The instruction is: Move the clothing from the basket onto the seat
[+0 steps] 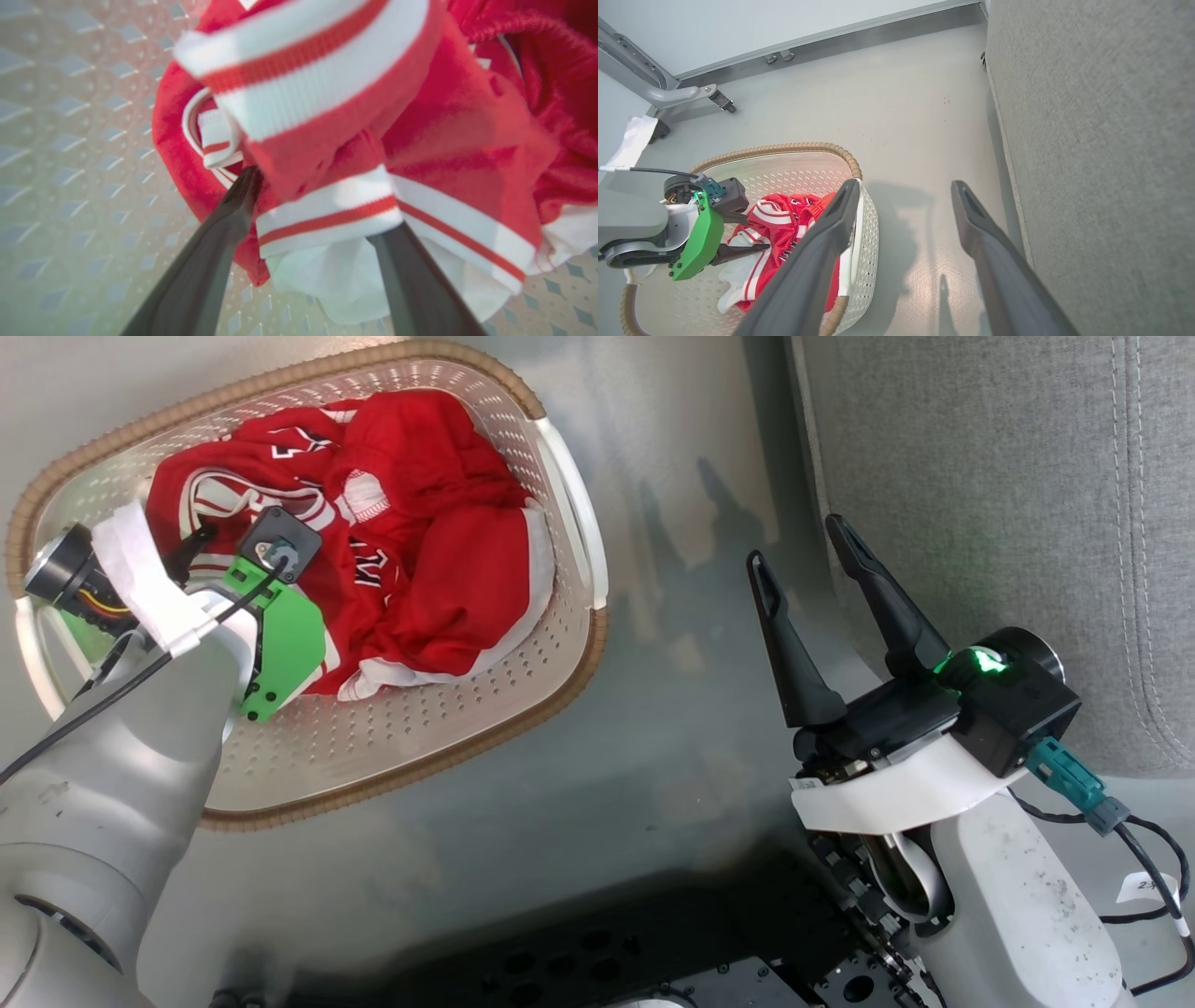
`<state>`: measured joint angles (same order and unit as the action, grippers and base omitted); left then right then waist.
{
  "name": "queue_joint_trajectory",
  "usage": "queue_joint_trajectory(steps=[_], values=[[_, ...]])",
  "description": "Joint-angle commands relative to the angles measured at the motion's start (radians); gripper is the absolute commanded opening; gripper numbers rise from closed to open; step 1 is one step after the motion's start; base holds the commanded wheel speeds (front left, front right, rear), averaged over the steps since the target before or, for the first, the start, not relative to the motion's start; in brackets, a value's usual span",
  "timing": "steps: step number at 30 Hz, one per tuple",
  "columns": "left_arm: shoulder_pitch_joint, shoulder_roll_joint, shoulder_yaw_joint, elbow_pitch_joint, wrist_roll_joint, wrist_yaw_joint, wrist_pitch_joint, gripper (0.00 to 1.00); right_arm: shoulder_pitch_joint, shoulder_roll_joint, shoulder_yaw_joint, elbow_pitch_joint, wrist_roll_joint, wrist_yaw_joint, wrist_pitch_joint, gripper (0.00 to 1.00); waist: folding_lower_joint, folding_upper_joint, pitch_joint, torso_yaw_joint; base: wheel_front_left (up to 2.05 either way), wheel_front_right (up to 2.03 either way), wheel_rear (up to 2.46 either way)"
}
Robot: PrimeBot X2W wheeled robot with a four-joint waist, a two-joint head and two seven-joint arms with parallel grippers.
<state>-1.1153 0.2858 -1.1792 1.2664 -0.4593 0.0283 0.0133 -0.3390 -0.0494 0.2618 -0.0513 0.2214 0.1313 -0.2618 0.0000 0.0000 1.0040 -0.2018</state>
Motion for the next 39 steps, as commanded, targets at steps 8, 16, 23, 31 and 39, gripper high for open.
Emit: queue_joint_trajectory(steps=[8, 16, 23, 31, 39], values=[[-0.004, 0.015, 0.017, 0.015, -0.036, -0.007, 0.009, 0.0, -0.009, -0.002, 0.005, 0.006, 0.012, -0.001, -0.005, 1.0, 0.0, 0.0, 0.013, 0.005, 0.0, 0.0, 0.0], [0.007, -0.007, 0.024, 0.015, -0.058, -0.015, -0.046, 0.0, -0.016, -0.002, 0.008, 0.024, 0.018, -0.001, -0.005, 1.0, 0.0, 0.0, -0.012, 0.013, 0.0, 0.0, 0.0], [0.066, -0.052, 0.033, 0.016, -0.082, -0.013, -0.115, 0.0, -0.004, -0.002, 0.014, 0.046, 0.014, -0.001, -0.005, 1.0, 0.0, 0.0, -0.113, 0.028, 0.0, 0.0, 0.0], [0.19, -0.107, 0.067, 0.01, -0.141, -0.026, -0.222, 0.0, 0.039, -0.002, 0.014, 0.083, 0.005, -0.001, -0.005, 1.0, 0.0, 0.0, -0.307, 0.062, 0.0, 0.0, 0.0], [0.333, -0.146, 0.111, -0.028, -0.196, -0.035, -0.274, 0.0, 0.13, -0.003, 0.031, 0.136, -0.012, -0.001, -0.005, 1.0, 0.0, 0.0, -0.549, 0.114, 0.0, 0.0, 0.0]])
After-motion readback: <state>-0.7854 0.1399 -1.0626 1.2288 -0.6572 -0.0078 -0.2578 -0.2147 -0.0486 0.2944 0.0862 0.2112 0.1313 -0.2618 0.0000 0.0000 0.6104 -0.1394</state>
